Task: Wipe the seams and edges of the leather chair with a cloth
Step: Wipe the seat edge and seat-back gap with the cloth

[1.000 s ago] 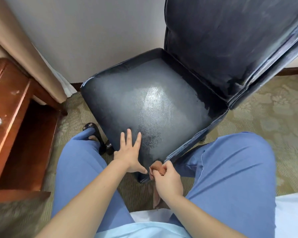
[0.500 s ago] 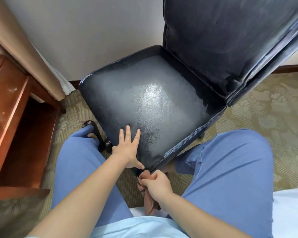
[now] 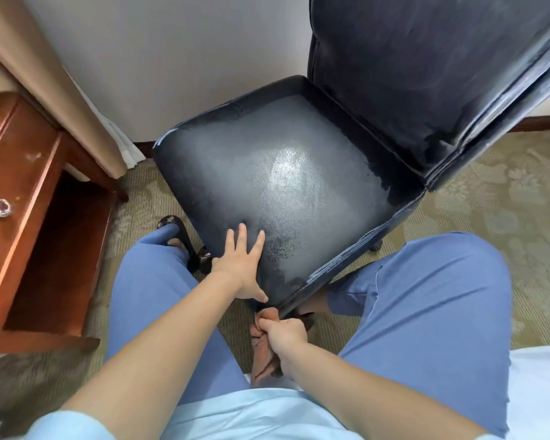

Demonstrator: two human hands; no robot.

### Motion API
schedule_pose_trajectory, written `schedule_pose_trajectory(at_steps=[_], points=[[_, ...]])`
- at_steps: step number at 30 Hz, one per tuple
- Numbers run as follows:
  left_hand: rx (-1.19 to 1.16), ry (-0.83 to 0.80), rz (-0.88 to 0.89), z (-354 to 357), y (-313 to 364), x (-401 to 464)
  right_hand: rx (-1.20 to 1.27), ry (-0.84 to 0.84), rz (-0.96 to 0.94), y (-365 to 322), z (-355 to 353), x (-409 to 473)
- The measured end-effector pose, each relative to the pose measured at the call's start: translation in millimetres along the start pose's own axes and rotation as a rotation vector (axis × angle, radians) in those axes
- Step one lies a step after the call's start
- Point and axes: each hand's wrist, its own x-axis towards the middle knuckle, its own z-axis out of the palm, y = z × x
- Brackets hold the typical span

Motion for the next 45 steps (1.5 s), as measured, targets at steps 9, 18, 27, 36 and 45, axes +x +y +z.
schedule_pose_trajectory(at_steps=[9,18,27,36,45], points=[[0.017,0.040,-0.003,1.1,0.8,-2.2,-0.172,0.037,0.059,1.2,0.0,8.4],[0.039,0.049,-0.004,0.6,1.2,-2.4,-0.095,-0.155,0.187,2.9,5.0,9.0],[0.017,0.064,0.014,1.9,-2.1,-2.6,0.270,-0.098,0.164,-13.4,-3.7,-1.4],[0.008,0.030,-0.010,-1.7,7.8,-4.6,0.414,0.008,0.088,-42.7,-41.6,-17.0],[0.073,0.055,0.018,2.0,15.8,-3.6,0.407,0.103,0.003,-37.3,-36.6,-13.1]])
